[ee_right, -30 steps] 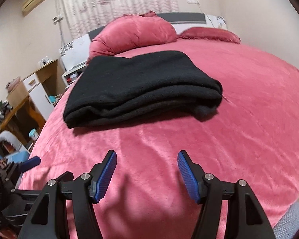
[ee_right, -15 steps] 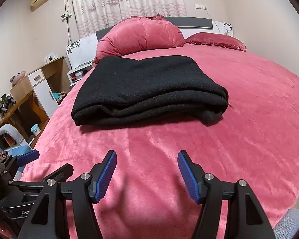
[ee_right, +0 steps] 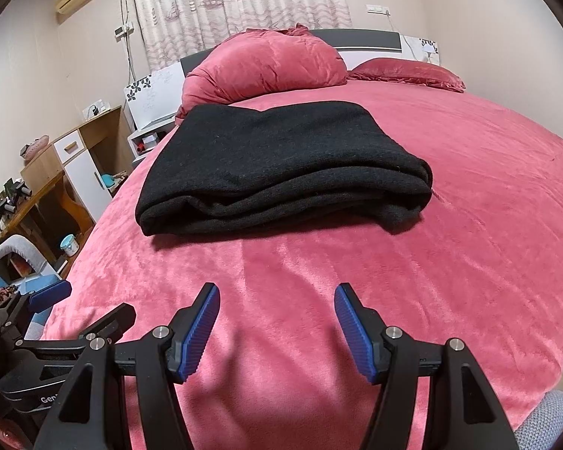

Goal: Fold large clothes

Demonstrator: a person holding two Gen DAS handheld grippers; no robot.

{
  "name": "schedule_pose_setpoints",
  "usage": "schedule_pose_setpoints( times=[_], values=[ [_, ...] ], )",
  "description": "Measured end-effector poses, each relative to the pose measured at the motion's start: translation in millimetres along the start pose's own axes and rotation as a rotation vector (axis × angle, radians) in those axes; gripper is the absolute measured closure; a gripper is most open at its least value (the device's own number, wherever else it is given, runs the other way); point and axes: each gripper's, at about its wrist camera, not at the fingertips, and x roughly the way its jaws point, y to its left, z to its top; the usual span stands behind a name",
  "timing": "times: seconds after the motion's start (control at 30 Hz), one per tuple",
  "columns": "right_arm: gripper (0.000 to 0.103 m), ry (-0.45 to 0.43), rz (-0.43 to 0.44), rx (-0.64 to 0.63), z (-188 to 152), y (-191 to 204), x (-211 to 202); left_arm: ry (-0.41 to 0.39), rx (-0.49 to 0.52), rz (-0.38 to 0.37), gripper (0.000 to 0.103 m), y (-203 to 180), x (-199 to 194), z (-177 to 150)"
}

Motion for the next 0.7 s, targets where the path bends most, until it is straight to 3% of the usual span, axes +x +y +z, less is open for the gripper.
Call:
schedule_pose_setpoints(
  times=[0.7],
  values=[
    [0.038, 0.015, 0.006, 0.011, -2.0, -1.5, 3.2, 0.008, -0.050, 0.001, 0.000, 8.2, 1.3, 2.0]
  ],
)
